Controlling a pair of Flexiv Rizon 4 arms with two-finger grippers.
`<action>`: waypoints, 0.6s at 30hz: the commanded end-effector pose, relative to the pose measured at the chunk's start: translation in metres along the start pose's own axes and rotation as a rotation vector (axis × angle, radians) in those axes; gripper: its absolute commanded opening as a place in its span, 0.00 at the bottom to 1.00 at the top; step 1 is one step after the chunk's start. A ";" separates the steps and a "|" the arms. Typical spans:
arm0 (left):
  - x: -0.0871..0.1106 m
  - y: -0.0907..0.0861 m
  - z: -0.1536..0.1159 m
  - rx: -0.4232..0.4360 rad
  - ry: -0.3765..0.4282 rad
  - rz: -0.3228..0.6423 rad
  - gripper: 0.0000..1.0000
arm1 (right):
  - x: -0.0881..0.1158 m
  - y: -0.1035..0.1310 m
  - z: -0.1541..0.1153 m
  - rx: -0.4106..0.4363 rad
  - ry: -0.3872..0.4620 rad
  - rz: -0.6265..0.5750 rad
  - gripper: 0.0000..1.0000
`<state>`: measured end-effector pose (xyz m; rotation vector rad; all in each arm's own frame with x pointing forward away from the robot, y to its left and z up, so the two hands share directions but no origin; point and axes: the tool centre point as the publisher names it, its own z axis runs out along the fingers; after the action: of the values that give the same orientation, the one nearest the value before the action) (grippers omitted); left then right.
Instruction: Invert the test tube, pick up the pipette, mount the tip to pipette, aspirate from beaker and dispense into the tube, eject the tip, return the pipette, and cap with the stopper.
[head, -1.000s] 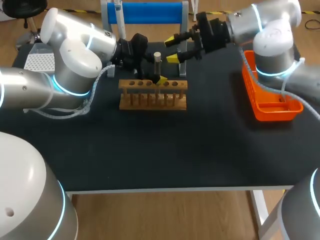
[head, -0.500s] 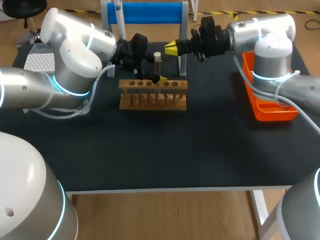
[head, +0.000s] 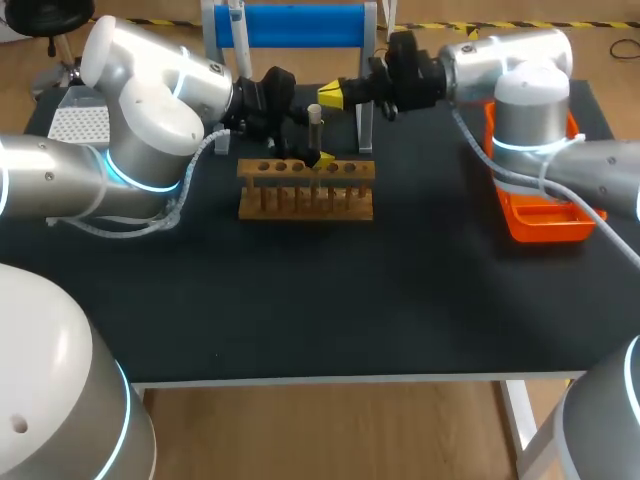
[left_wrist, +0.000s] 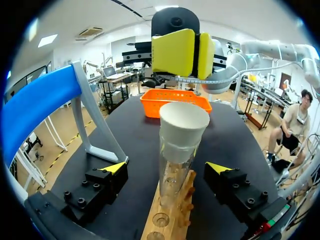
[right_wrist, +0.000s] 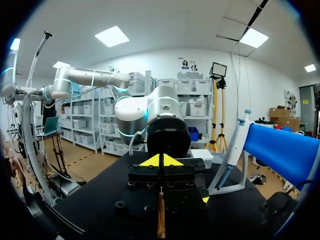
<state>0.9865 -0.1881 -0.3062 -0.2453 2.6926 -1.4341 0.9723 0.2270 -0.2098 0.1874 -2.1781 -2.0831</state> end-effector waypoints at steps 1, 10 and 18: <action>0.000 0.000 0.000 -0.002 0.001 -0.001 1.00 | -0.005 -0.003 0.004 -0.003 0.015 0.005 0.00; 0.000 0.000 0.000 -0.002 0.001 -0.001 1.00 | -0.006 -0.005 0.011 -0.004 0.027 0.012 0.00; 0.000 0.000 0.000 -0.002 0.001 -0.001 1.00 | -0.005 -0.012 0.014 0.005 0.034 0.031 0.00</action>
<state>0.9865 -0.1881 -0.3062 -0.2453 2.6926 -1.4341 0.9711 0.2406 -0.2194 0.1804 -2.1605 -2.0464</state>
